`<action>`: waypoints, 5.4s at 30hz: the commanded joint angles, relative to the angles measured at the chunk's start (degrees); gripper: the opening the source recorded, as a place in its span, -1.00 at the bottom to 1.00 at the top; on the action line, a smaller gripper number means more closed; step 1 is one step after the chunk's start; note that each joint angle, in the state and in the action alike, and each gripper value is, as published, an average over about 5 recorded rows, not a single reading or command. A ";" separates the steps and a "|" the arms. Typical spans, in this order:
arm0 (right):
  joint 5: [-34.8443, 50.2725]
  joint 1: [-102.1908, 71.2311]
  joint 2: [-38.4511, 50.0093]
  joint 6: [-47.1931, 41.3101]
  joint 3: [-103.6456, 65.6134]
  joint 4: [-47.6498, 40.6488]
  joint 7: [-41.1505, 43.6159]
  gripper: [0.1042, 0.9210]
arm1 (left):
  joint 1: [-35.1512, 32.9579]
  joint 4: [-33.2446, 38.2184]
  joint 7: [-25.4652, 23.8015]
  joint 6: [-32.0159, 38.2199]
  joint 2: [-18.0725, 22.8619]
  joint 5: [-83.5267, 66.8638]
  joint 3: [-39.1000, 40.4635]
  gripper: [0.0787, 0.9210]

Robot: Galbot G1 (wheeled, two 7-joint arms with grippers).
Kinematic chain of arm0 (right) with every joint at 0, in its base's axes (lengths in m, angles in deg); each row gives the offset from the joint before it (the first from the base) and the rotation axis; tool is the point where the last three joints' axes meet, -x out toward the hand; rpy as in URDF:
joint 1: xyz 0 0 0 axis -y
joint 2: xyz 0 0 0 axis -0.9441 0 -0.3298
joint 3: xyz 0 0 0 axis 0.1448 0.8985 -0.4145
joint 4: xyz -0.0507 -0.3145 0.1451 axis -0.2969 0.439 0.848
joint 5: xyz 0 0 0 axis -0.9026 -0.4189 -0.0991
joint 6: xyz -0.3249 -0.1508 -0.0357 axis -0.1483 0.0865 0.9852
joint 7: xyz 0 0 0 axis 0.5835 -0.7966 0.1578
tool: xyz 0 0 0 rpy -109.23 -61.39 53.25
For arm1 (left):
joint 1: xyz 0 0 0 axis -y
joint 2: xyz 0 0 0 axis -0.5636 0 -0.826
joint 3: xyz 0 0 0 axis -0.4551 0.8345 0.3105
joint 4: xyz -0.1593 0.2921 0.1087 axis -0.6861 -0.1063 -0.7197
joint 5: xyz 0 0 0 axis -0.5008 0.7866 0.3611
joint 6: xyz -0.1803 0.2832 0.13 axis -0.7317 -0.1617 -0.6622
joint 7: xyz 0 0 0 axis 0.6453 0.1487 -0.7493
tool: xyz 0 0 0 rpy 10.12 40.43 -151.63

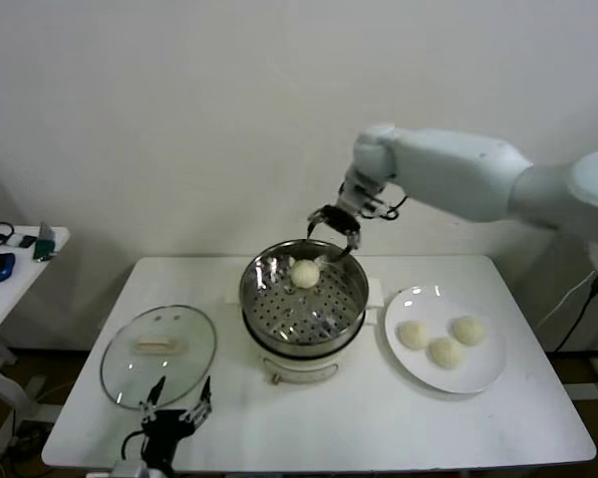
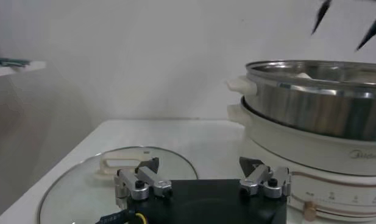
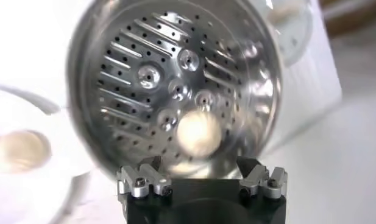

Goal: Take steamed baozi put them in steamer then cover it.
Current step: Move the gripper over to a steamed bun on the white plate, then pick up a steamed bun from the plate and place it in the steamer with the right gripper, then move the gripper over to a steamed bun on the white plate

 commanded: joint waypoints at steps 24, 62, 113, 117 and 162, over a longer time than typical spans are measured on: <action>-1.00 -27.12 20.87 -39.47 -8.94 10.97 -9.62 0.76 | 0.33 -1.29 -0.25 0.25 -0.15 0.00 -0.20 0.77; -0.43 -16.64 14.65 -35.36 -7.79 4.64 -5.01 0.29 | -0.41 -0.63 0.15 0.52 0.02 -0.22 -0.74 0.77; 9.36 -18.43 -19.64 -44.21 -10.11 0.45 -10.96 0.30 | 0.04 1.06 -0.07 -0.57 -0.16 -1.27 -0.43 0.77; 8.50 -18.75 -19.77 -43.99 -10.52 -0.03 -11.09 0.31 | 0.09 1.10 -0.04 -0.52 -0.14 -1.27 -0.40 0.77; -18.52 -28.80 31.96 -34.63 -12.25 15.23 -5.40 0.76 | -0.23 1.78 -0.24 -0.64 0.74 -0.55 -0.35 0.77</action>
